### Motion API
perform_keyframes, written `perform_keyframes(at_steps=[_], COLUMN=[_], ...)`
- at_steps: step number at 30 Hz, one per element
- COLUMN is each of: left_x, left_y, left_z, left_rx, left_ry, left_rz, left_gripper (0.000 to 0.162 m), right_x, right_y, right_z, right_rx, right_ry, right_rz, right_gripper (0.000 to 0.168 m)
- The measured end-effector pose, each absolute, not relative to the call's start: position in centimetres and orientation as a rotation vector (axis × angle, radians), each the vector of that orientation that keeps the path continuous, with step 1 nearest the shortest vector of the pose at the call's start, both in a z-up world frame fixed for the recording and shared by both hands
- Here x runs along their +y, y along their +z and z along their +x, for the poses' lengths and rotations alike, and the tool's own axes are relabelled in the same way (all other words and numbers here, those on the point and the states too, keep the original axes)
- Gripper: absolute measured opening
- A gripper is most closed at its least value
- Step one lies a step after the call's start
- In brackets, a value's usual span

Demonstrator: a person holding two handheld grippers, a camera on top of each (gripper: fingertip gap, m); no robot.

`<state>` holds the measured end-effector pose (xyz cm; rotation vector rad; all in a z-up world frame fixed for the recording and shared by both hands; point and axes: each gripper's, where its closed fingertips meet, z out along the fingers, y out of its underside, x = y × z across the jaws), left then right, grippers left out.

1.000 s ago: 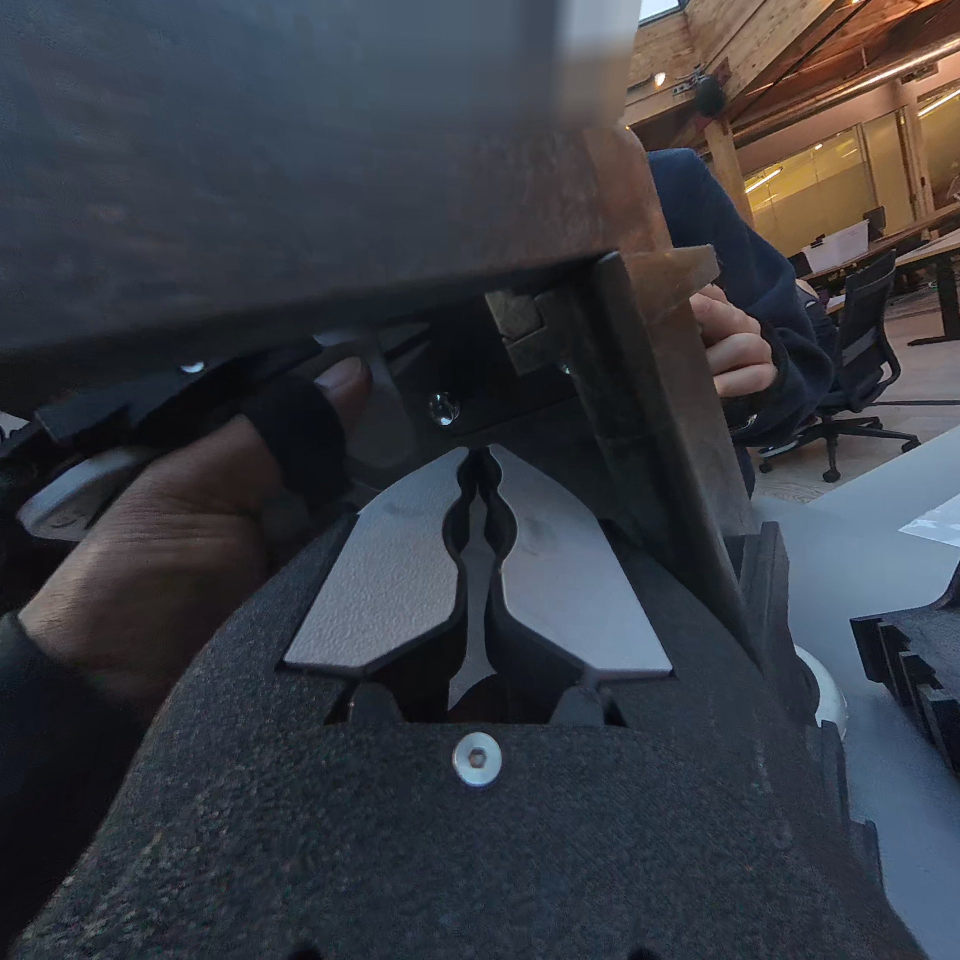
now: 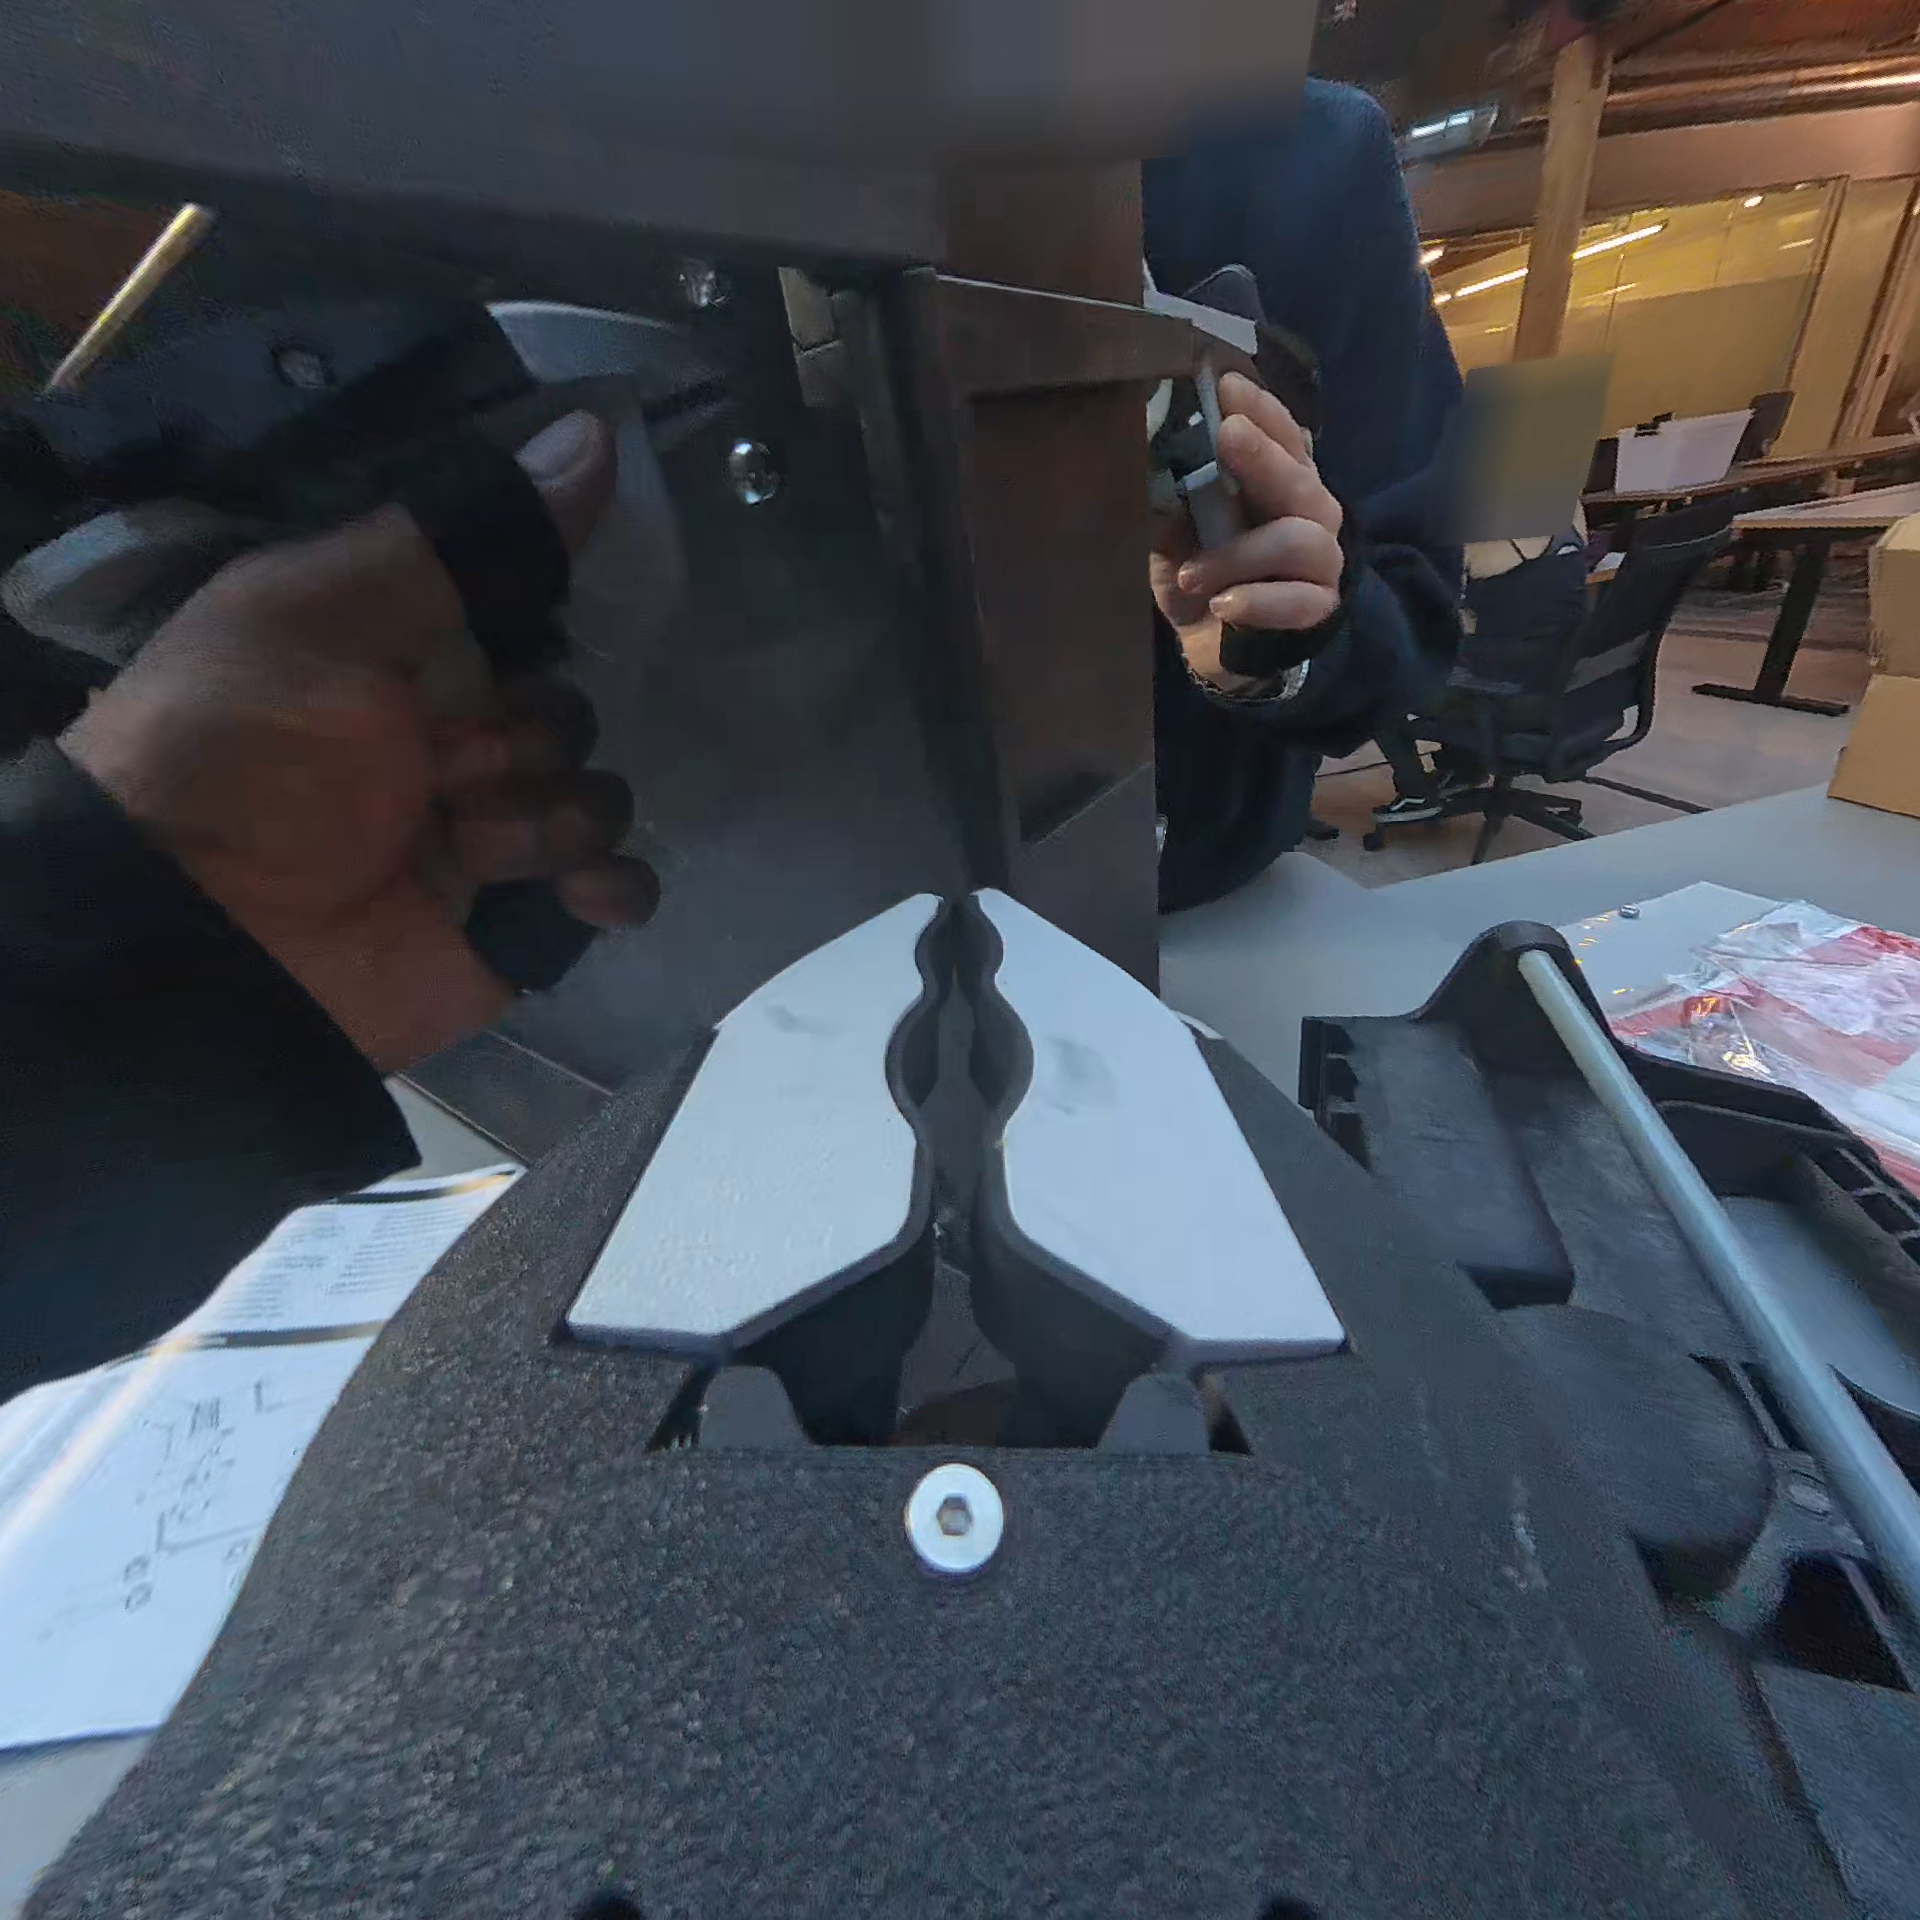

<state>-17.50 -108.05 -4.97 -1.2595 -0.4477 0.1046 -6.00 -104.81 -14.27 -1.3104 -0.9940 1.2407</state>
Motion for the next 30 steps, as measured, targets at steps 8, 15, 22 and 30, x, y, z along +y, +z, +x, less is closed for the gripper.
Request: perform_keyframes(at_steps=[8, 15, 22, 30], left_x=[-103.7, -102.6, -102.8, -102.7], left_y=[-6.7, -6.6, -6.5, -6.4], left_z=[-13.5, -13.9, -13.8, -13.8], left_rx=[-0.25, -0.225, -0.213, -0.209], left_ry=[0.02, 0.012, -0.033, -0.055], left_rz=[-1.308, -1.27, -1.248, -1.249], left_gripper=[0.004, 0.001, 0.002, 0.002], right_x=[-106.0, -107.1, -107.5, -104.5], right_y=[-16.6, -17.7, -18.5, -16.8], right_z=[-4.3, -4.8, -5.5, -6.3], right_rx=[-1.159, -1.222, -1.268, -1.291], right_ry=[1.211, 1.227, 1.216, 1.176], right_rz=[-1.298, -1.29, -1.28, -1.206], right_gripper=[0.003, 0.003, 0.003, 0.005])
